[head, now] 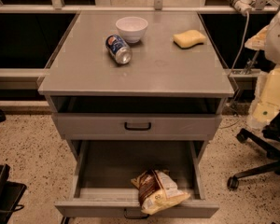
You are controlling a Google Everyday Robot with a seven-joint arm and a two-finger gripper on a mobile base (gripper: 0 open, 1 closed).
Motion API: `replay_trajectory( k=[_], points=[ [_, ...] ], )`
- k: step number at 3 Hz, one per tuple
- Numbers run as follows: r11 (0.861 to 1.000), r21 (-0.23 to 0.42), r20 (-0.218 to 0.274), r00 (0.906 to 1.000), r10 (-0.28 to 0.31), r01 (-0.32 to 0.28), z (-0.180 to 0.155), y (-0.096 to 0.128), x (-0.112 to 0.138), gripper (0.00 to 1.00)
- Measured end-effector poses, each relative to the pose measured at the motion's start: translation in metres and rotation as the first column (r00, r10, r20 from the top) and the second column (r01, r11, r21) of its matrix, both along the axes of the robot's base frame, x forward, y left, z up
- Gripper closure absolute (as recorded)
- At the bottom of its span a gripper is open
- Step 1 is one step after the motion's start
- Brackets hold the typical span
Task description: Pick brown chip bag from middle drawer and place on counter
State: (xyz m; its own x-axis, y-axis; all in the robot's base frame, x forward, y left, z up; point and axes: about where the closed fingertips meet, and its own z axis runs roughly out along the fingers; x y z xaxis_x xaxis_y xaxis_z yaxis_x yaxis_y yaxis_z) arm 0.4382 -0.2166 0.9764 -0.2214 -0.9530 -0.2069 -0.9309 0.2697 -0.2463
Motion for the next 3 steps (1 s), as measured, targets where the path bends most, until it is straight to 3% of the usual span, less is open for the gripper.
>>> replay_trajectory(
  k=[2, 3],
  points=[
    [1.0, 0.022, 0.022, 0.9997, 0.007, -0.007, -0.004, 0.003, -0.003, 0.0],
    [0.991, 0.104, 0.054, 0.995, 0.084, -0.089, -0.031, 0.029, -0.022, 0.0]
  ],
)
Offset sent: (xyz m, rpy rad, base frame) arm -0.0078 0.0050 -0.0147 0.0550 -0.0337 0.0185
